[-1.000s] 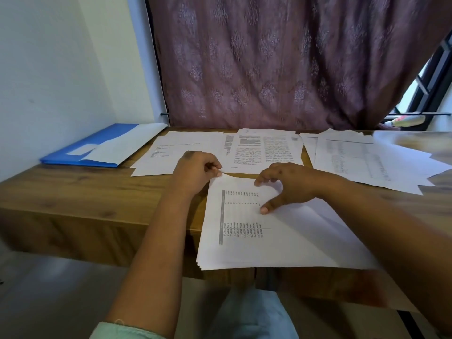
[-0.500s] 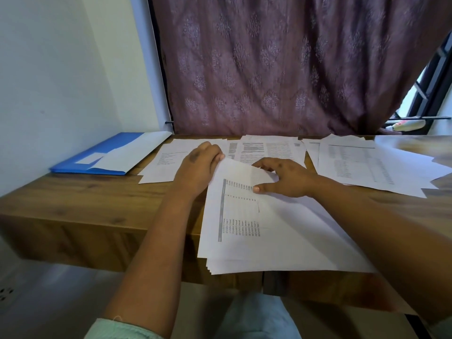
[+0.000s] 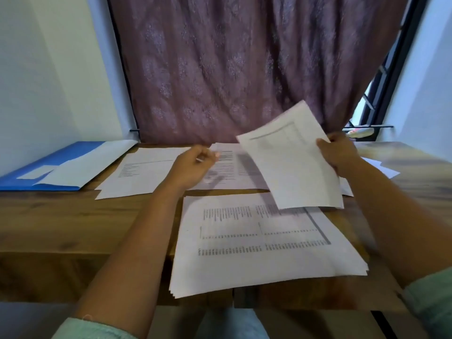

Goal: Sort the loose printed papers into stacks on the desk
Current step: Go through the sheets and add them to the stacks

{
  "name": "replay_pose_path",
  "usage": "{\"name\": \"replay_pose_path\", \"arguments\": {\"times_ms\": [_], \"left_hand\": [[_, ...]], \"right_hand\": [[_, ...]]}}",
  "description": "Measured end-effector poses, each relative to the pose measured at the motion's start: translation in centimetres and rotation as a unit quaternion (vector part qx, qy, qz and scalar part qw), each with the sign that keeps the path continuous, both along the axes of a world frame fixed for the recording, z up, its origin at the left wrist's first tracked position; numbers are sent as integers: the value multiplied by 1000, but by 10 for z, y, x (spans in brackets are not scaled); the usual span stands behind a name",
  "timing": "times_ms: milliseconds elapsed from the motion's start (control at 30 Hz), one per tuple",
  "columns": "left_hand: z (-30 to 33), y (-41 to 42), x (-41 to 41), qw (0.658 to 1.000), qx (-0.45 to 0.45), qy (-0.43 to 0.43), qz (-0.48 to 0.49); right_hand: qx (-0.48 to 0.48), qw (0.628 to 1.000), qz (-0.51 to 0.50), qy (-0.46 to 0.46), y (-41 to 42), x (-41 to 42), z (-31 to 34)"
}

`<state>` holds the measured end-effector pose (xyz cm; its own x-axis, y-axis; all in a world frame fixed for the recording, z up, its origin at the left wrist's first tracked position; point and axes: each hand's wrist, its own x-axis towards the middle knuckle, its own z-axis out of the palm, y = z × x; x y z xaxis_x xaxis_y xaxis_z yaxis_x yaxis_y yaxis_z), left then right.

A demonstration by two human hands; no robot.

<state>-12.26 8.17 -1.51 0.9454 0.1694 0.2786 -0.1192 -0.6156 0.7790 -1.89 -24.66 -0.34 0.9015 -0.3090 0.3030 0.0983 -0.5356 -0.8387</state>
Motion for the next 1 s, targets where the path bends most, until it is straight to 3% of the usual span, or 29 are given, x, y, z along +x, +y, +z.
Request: {"name": "replay_pose_path", "arguments": {"times_ms": [67,133,233,267,333,400,467,500,667,867,1000], "left_hand": [[-15,0,8,997,70,21,-6],[-22,1,10,996,76,35,-17],[-26,6,8,993,95,64,-29],[-27,10,5,991,113,74,-10],[-27,22,-2,984,148,88,50],[-25,38,-6,979,150,114,76],[-23,44,-11,977,133,160,54],[-24,45,-12,974,131,179,34],[-30,43,-9,975,136,177,-1],[-33,41,-7,979,124,165,-2],[-33,40,-7,984,112,134,26]], "right_hand": [[-48,995,-82,29,-21,5,-18],[-137,979,-133,67,-28,9,-42],[-345,918,-163,110,-25,14,-48],[-394,904,-134,98,-24,16,-42],[-441,893,16,91,-16,16,-33],[-441,858,179,193,-2,9,-34],[-477,787,237,310,4,6,-38],[-502,767,238,321,5,7,-39],[-507,820,167,206,-1,19,-45],[-314,936,154,46,0,-7,-33],[-179,949,255,34,7,-38,-32]]}}
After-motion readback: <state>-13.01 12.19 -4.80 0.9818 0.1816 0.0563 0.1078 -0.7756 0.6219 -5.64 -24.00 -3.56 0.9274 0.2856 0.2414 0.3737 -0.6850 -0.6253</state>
